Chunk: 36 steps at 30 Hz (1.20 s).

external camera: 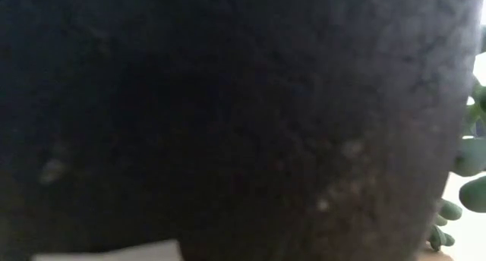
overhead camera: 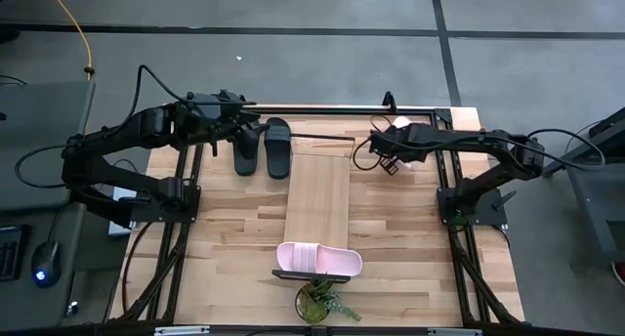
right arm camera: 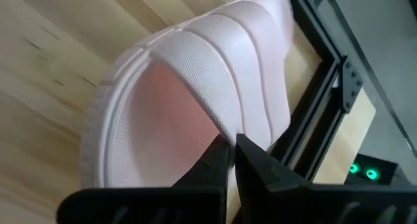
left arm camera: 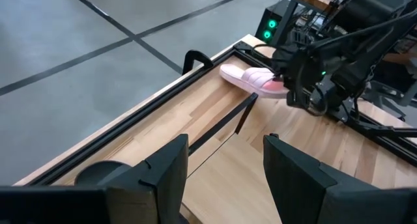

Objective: Pick and place slides into the shelf
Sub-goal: Put the pink slides on the shelf

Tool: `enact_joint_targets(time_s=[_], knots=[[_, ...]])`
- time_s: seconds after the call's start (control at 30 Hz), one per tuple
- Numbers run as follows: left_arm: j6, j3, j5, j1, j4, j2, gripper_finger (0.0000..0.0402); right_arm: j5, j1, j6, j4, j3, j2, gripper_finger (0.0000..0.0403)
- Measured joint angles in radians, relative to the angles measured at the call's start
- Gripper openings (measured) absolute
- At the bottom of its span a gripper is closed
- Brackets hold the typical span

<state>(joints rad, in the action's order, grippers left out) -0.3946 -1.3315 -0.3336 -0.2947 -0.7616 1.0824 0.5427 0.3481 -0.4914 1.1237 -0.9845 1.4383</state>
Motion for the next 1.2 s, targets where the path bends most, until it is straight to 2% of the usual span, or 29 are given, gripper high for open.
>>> enact_joint_targets(time_s=[0.5,0.87,1.03,1.2], knots=[[0.061,0.0,0.0,0.0,-0.05,0.0,0.0184,0.0,-0.13,-0.047,0.145,-0.3,0.0,0.0],[0.126,0.0,0.016,-0.001,-0.049,0.0,0.0184,0.029,-0.161,-0.055,0.255,-0.553,0.0,0.0],[0.177,0.0,0.055,-0.001,-0.028,0.0,0.0184,0.024,-0.16,-0.025,0.256,-0.666,0.0,0.0],[0.315,0.0,0.135,0.0,0.056,0.0,0.0184,-0.014,-0.165,-0.006,0.252,-0.763,0.0,0.0]])
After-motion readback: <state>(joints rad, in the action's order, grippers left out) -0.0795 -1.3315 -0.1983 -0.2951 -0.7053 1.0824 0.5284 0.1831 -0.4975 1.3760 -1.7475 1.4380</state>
